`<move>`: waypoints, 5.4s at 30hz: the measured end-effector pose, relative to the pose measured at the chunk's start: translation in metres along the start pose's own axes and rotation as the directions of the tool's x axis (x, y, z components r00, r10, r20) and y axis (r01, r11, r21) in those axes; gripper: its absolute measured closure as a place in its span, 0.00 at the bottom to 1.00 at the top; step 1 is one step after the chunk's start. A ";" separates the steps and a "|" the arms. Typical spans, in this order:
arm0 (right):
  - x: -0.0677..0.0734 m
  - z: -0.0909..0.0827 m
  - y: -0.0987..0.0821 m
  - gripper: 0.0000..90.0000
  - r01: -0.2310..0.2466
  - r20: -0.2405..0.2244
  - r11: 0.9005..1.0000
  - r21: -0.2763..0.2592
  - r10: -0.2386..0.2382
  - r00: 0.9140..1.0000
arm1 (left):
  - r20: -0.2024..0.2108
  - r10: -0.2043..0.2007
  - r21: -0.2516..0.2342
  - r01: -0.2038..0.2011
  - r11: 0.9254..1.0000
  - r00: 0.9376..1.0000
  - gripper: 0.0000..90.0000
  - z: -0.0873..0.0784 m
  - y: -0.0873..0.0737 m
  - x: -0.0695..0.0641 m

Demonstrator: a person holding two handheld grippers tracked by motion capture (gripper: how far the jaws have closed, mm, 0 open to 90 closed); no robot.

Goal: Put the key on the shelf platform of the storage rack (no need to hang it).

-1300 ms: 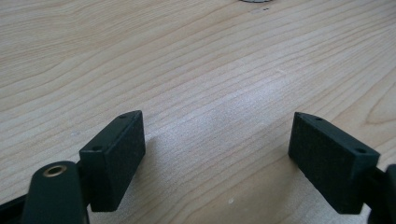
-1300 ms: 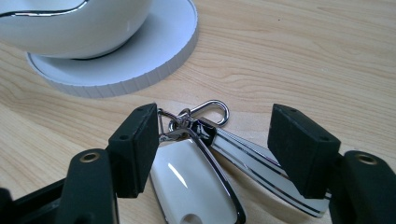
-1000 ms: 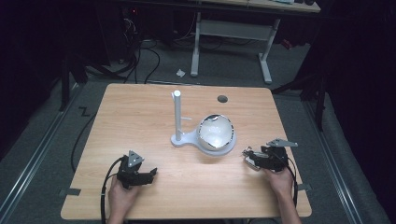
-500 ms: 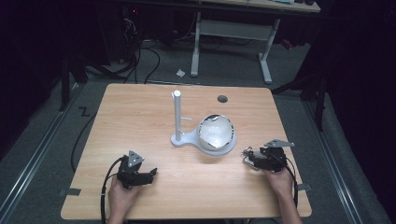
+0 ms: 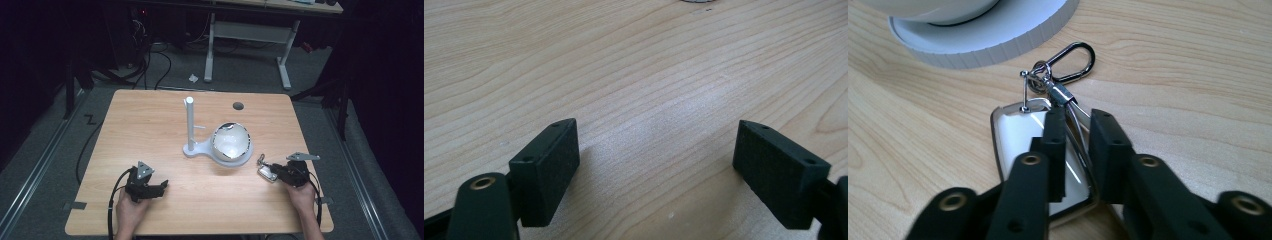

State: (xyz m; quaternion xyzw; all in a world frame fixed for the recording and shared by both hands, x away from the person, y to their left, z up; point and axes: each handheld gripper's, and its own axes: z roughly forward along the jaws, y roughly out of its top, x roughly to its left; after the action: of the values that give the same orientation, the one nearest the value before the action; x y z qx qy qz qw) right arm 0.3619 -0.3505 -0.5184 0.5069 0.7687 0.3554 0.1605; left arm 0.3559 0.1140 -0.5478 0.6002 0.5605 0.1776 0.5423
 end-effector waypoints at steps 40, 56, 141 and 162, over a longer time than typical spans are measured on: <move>0.023 -0.044 0.000 0.97 0.085 0.042 0.989 -0.120 -0.080 0.996 | 0.000 0.000 0.000 0.000 1.000 1.000 0.21 0.000 0.000 0.000; 0.045 -0.061 0.015 0.97 0.138 0.004 0.977 -0.160 -0.140 0.990 | 0.000 0.000 0.000 0.000 1.000 1.000 0.21 0.000 0.000 0.000; 0.092 0.013 0.123 0.98 0.231 -0.051 0.966 -0.112 -0.238 0.970 | 0.001 0.000 0.001 0.000 1.000 1.000 0.21 0.000 0.000 0.000; 0.096 0.049 0.128 0.97 0.207 -0.055 0.975 -0.079 -0.212 0.976 | 0.000 0.000 0.000 0.000 1.000 1.000 0.21 0.000 0.000 0.000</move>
State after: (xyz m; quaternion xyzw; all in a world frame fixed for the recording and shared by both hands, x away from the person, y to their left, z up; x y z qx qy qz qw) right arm 0.4352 -0.2161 -0.4510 0.4054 0.8091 0.3802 0.1911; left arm 0.3559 0.1140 -0.5478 0.6002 0.5605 0.1773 0.5424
